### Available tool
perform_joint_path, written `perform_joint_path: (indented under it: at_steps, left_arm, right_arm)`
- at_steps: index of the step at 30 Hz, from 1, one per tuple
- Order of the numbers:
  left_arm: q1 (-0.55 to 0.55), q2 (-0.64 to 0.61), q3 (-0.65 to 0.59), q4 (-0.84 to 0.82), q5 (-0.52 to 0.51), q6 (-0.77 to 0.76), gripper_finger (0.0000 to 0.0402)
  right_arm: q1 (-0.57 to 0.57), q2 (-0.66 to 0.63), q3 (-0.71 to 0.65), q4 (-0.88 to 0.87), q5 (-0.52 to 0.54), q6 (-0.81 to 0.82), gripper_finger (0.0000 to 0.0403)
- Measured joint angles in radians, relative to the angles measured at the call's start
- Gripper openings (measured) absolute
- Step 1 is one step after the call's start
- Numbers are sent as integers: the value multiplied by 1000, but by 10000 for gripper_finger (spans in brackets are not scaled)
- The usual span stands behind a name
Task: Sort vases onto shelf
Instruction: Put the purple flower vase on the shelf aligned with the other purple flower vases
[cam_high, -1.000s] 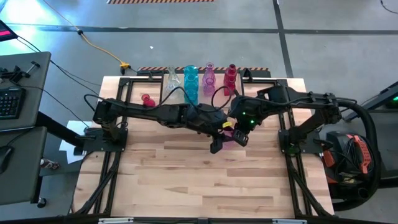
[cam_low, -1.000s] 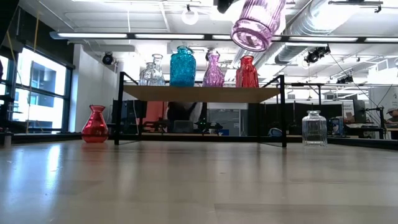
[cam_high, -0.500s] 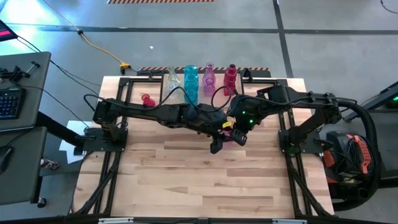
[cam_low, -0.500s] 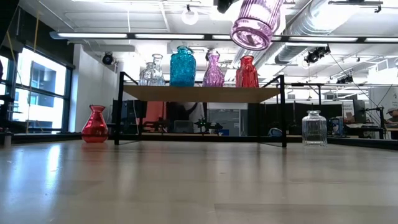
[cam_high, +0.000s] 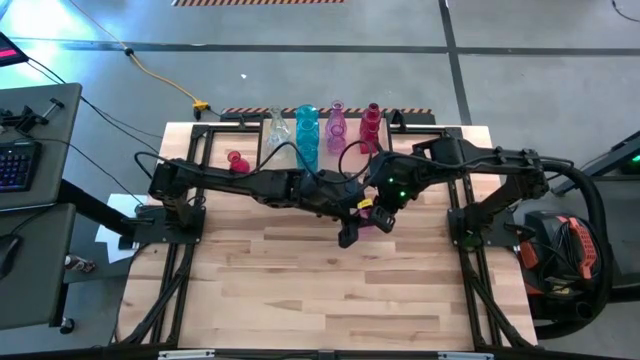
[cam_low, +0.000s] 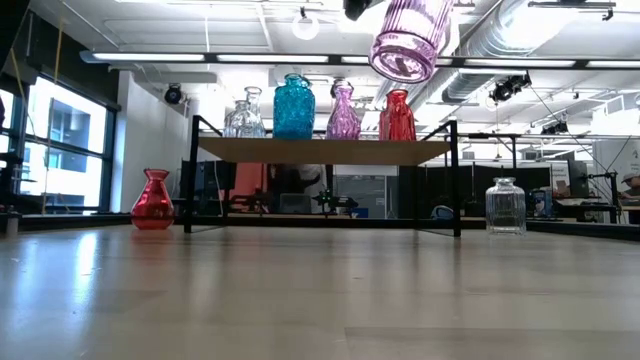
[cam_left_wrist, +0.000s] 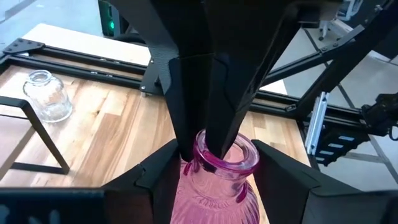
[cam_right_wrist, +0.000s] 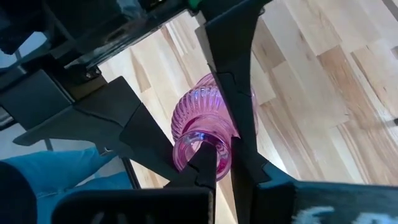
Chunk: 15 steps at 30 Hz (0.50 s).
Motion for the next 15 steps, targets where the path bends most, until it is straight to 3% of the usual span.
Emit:
perform_joint_path:
  at_steps: [7, 15]
  left_arm:
    - [-1, 0, -1, -6, -9, 30, 135]
    - [-11, 0, -1, -6, -50, 67, 134]
  right_arm:
    - [0, 0, 0, -3, -1, 4, 2]
    - [-1, 0, 0, 0, -6, 4, 2]
